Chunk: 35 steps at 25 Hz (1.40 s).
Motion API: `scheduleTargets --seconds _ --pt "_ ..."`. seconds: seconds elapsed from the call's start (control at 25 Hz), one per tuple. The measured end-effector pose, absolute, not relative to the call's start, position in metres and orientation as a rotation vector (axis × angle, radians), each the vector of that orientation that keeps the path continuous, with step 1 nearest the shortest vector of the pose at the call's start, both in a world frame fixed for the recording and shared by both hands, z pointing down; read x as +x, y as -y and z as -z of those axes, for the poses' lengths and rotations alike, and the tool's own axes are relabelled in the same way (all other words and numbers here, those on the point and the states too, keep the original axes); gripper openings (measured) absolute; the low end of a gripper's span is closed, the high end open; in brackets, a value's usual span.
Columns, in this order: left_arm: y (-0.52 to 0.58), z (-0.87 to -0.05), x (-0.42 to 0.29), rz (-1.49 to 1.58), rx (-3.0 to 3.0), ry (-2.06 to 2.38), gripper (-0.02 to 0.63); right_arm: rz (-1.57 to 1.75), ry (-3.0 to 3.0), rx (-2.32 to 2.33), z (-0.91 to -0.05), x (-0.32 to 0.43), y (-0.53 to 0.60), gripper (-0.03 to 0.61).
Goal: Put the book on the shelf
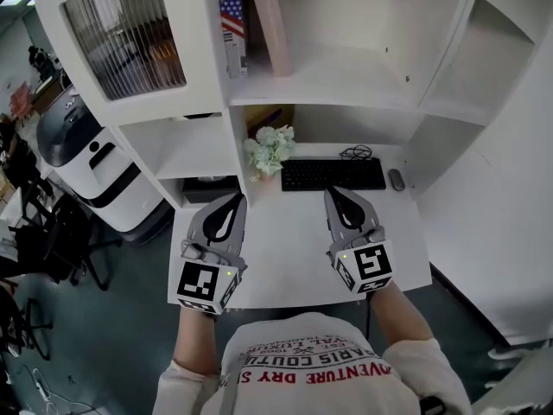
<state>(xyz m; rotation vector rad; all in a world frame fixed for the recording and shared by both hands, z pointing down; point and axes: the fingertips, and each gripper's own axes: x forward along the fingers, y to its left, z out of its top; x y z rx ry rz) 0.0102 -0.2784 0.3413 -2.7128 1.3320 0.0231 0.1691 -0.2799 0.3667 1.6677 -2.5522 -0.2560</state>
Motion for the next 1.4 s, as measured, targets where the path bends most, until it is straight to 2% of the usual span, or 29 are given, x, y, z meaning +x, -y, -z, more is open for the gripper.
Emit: scheduleTargets --seconds 1.4 --pt "0.288 -0.345 0.012 0.040 -2.694 -1.344 0.005 0.238 2.626 1.634 -0.352 0.151 0.295 0.000"
